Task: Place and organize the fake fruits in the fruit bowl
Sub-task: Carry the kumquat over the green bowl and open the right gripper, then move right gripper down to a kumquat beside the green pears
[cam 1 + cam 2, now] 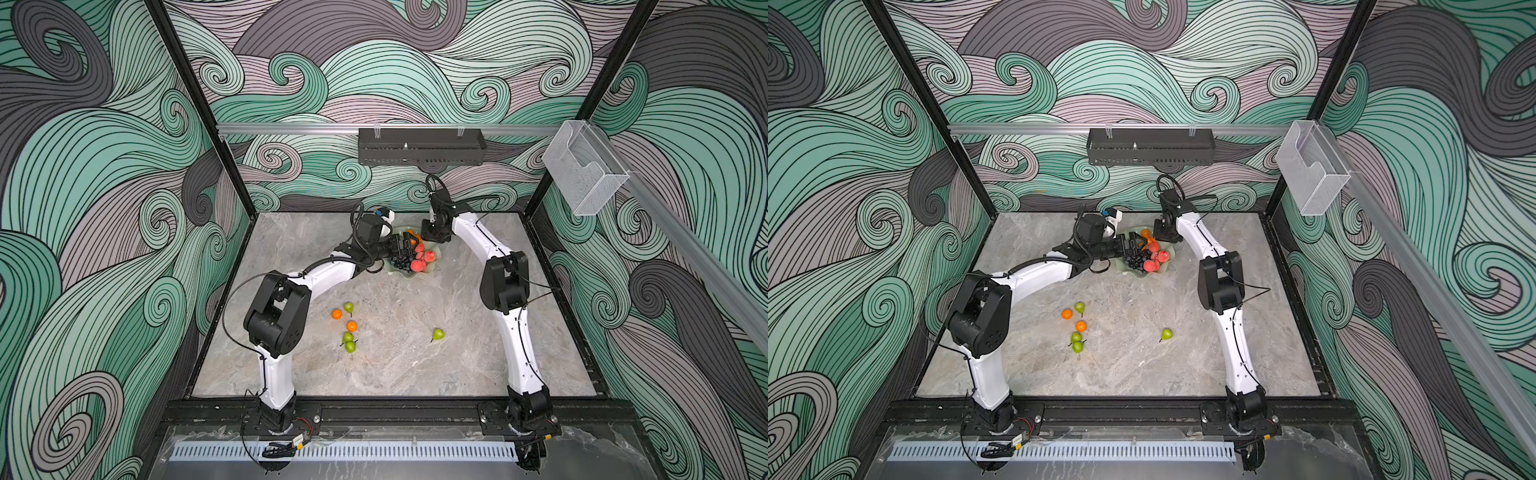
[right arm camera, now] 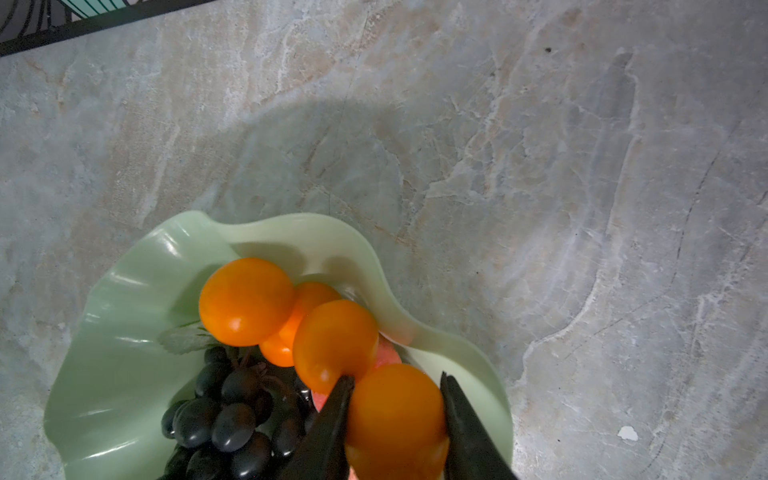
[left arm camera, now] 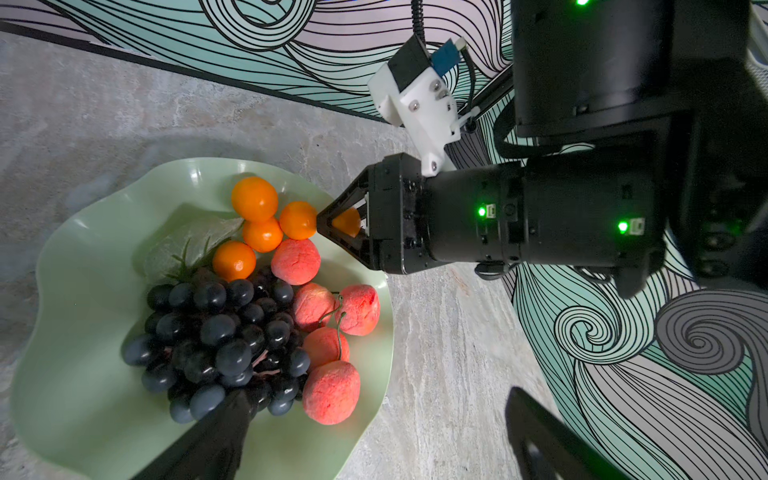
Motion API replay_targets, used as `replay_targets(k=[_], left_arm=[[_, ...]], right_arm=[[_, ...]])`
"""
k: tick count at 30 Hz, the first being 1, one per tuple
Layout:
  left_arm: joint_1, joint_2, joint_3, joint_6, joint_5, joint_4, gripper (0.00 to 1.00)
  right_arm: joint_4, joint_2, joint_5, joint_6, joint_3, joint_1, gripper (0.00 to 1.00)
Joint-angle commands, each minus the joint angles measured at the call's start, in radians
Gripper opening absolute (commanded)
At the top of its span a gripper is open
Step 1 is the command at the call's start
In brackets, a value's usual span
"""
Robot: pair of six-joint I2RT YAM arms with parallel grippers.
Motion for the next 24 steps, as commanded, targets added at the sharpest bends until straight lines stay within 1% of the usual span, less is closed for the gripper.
replay_targets(k=[1, 11, 17, 20, 24], left_arm=[[0.009, 0.021, 0.029, 0.008, 0.009, 0.026, 0.99], [0.015, 0.014, 0.024, 0.006, 0.006, 0.017, 0.99], [0.016, 0.011, 0.024, 0.006, 0.009, 0.011, 0.99], [0.016, -0.002, 0.024, 0.013, 0.005, -0.007, 0.99], [0.016, -0.051, 0.022, 0.022, -0.027, -0.073, 0.99]], right_arm=[[-0.021, 0.025, 0.019, -0.01, 0.035, -0.004, 0.34], [-0.025, 0.024, 0.013, -0.012, 0.042, -0.004, 0.43], [-0.027, 0.016, 0.015, -0.017, 0.046, -0.004, 0.44], [-0.038, 0.001, 0.015, -0.018, 0.057, -0.003, 0.45], [-0.046, -0.045, 0.005, -0.012, 0.048, -0.002, 0.48]])
